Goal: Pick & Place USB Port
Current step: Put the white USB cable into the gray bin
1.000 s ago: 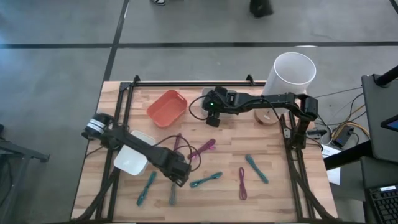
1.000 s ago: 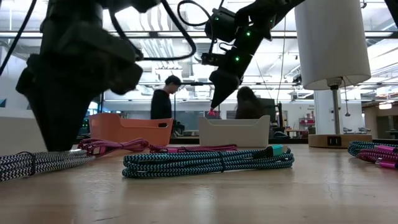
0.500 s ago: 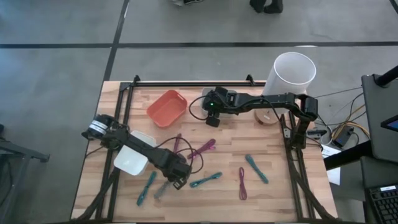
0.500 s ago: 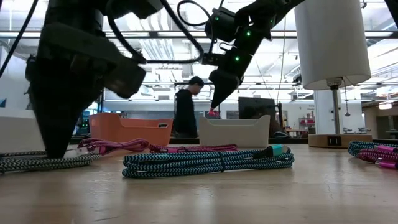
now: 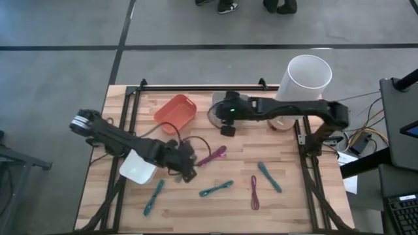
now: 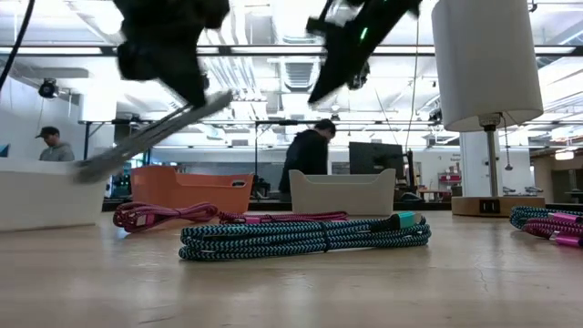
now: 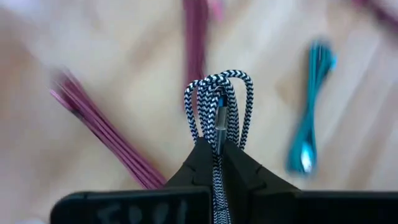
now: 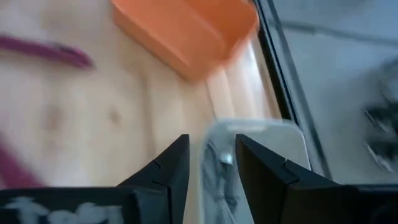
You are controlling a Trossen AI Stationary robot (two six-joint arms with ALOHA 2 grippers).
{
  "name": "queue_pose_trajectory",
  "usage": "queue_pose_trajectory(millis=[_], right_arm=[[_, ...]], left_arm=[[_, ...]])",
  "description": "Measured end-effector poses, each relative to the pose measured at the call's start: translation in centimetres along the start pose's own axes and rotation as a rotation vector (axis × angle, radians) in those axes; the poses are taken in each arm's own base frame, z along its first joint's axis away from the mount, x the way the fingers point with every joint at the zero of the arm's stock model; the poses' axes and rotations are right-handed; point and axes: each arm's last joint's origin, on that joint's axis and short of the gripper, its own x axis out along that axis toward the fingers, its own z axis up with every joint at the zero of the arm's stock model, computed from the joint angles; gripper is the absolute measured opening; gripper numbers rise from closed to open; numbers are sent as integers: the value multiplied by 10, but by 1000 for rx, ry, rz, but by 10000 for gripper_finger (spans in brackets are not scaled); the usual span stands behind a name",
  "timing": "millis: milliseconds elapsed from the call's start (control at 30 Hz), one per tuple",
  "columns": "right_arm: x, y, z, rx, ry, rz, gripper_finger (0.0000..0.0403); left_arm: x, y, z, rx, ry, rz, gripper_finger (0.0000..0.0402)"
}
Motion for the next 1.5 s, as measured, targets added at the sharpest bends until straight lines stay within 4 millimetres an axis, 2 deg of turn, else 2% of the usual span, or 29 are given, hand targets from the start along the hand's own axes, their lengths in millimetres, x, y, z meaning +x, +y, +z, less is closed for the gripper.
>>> queue_pose_trajectory(millis=[133,200,267,400,533,733,967,1200,1500], right_arm=[[-50,-2,3,9,-164,154,116],[-64,-1,-3,8,-248,216,113],[-68,4,-14,4,-316,256,111],[-64,16,-44,41,-395,296,114],[-49,28,-70,121,-464,312,120],[-38,37,-90,204,-523,337,128],[-38,41,-88,199,-574,347,127],[-27,43,-80,198,-550,348,115],[-16,45,-75,206,-520,348,110]], left_arm=[[-21,12,13,76,-175,71,11],[-26,16,17,116,-227,103,10],[-31,20,22,140,-276,127,10],[-33,22,35,221,-354,146,10],[-31,18,52,334,-442,106,9],[-31,17,77,467,-556,5,9],[-30,28,101,543,-635,-112,9],[-14,39,120,581,-693,-152,9],[12,54,113,609,-779,-212,9]])
